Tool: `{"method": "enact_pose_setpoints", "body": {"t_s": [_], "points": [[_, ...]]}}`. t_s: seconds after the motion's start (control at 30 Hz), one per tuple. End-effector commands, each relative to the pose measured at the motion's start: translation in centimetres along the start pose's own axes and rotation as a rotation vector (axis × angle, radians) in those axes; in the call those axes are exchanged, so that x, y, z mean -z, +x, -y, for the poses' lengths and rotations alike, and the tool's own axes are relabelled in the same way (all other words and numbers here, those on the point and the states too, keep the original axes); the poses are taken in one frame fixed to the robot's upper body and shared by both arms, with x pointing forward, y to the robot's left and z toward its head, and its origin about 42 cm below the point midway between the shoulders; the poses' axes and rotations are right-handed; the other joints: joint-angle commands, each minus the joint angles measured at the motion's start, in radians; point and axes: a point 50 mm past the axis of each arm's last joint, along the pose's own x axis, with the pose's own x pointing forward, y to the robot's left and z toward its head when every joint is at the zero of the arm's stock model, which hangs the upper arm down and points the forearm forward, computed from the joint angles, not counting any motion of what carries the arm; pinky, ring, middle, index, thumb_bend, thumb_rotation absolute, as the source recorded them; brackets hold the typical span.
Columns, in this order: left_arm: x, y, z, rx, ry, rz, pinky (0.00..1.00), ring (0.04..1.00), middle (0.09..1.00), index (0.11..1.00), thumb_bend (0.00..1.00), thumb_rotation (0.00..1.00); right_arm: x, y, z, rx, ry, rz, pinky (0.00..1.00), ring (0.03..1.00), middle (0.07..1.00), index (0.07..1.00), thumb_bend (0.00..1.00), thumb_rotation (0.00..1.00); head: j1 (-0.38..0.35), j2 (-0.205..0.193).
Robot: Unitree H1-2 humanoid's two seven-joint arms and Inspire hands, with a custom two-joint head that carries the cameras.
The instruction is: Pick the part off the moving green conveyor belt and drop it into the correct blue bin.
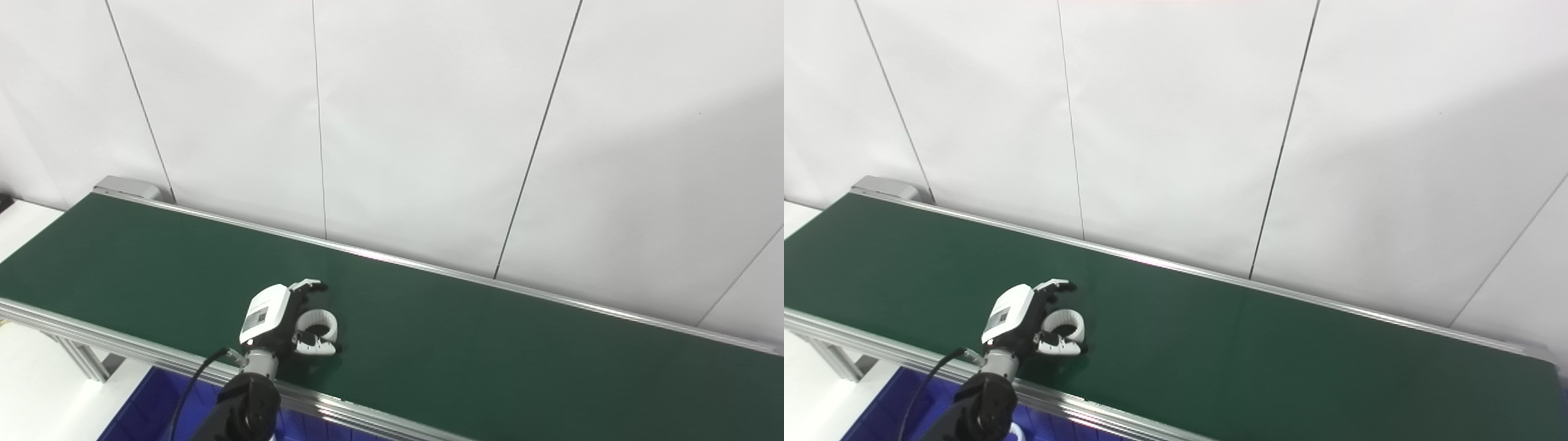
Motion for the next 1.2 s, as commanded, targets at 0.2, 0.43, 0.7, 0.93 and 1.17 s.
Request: {"method": "enact_pose_setpoints", "body": {"t_s": [0.2,0.43,0.7,0.93,1.17], "points": [[-1.3,0.1,-0.3,0.068,-0.006,0.028,0.31,0.396,0.470,0.516,0.50,0.00,-1.2,0.4,0.2,0.013,0.002,0.087,0.67,0.791,0.834,0.862,0.60,0.40,0.001,0.004],[-1.4,-0.1,-0.7,0.139,0.014,-0.001,0.33,0.413,0.501,0.502,0.50,0.00,-1.3,0.4,0.1,0.015,0.010,0.090,0.68,0.791,0.833,0.861,0.57,0.34,-0.001,0.008],[-2.1,-2.1,-2.1,-0.015,-0.098,0.136,0.31,0.386,0.467,0.521,0.50,0.00,-1.5,0.2,0.0,0.012,0.013,0.093,0.67,0.798,0.839,0.864,0.57,0.36,-0.026,0.036],[-4.3,-7.1,-5.1,-0.171,-0.210,0.370,0.36,0.418,0.488,0.508,0.50,0.00,-2.4,-0.2,-0.3,0.025,0.019,0.104,0.70,0.807,0.839,0.864,0.57,0.36,-0.096,0.105],[-5.3,-10.8,-7.3,-0.252,-0.291,0.489,0.31,0.392,0.470,0.522,0.50,0.00,-3.7,-0.1,-0.7,0.029,-0.006,0.130,0.66,0.783,0.824,0.848,0.65,0.42,-0.233,0.218]]}}
